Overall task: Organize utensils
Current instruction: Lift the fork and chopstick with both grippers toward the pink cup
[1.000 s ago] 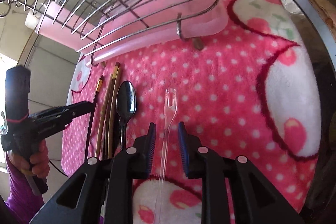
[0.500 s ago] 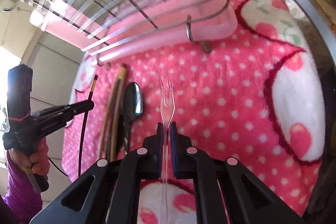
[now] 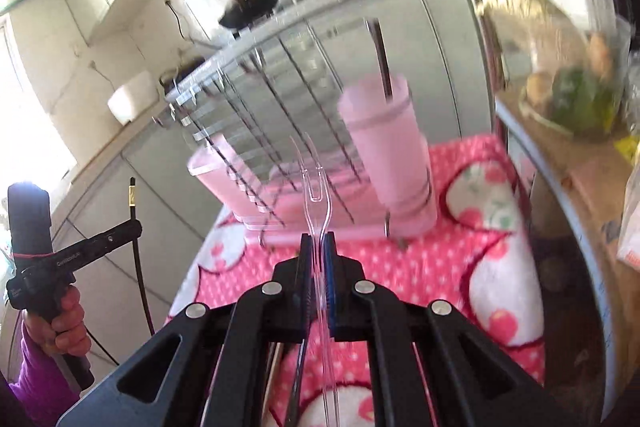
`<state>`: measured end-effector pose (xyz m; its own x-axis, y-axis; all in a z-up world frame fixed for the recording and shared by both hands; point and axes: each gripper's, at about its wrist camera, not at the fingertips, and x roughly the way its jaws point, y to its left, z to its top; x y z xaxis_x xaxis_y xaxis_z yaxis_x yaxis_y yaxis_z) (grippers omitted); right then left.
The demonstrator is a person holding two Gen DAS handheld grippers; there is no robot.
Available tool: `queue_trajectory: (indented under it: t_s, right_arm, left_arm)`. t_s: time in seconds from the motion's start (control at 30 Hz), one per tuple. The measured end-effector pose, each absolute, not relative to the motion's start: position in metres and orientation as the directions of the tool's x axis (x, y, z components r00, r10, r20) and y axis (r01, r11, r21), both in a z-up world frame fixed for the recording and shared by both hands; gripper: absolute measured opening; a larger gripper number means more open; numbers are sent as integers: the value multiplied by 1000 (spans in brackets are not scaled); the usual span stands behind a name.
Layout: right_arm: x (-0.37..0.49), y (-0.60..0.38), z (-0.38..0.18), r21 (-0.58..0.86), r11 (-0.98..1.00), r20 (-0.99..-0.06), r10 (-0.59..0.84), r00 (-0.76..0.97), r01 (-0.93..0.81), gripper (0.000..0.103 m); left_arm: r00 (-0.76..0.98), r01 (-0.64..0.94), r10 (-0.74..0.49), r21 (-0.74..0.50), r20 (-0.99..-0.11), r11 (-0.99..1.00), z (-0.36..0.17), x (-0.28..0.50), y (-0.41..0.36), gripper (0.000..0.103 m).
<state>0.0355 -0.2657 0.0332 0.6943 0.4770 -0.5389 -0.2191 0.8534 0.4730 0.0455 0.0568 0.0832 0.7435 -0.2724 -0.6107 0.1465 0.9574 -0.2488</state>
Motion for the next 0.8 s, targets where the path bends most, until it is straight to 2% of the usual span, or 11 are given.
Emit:
queue_trajectory:
  t_s: [0.4, 0.57, 0.8]
  right_arm:
    - [66, -295, 139, 455, 854, -266, 400, 877, -252, 6]
    - [92, -300, 164, 411, 877, -183, 347, 920, -249, 6]
    - [130, -307, 166, 395, 889, -125, 300, 946, -230, 6]
  left_arm:
    - [936, 131, -218, -300, -276, 945, 187, 72, 59, 5]
    - [971, 108, -166, -306, -171, 946, 201, 100, 50, 5]
    - [994, 59, -83, -295, -71, 954, 198, 132, 53, 5]
